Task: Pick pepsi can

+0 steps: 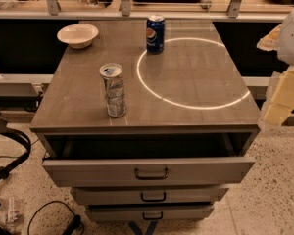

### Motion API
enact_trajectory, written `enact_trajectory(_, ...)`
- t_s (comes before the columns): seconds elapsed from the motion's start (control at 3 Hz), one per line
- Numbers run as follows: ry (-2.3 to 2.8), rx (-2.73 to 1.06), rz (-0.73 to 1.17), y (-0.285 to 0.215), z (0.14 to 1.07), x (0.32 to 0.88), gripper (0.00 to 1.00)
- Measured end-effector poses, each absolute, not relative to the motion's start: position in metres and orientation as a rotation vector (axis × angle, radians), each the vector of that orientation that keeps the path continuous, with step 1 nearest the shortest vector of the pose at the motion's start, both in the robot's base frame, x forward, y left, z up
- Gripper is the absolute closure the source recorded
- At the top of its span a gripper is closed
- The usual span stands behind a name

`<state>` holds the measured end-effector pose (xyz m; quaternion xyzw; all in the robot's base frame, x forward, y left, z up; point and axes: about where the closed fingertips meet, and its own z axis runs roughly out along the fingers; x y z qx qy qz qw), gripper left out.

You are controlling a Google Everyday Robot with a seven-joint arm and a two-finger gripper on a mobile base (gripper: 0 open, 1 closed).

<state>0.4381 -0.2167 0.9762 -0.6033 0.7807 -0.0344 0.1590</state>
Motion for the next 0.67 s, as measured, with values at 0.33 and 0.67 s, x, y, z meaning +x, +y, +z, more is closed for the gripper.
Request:
enact_trajectory(0.33, 2.232, -1.725, -0.098, -0.217, 0.976, 0.438, 0.0)
enact_trajectory(0.67, 2.188, -1.642, -0.084, -0.216, 0.976, 0.455, 0.0)
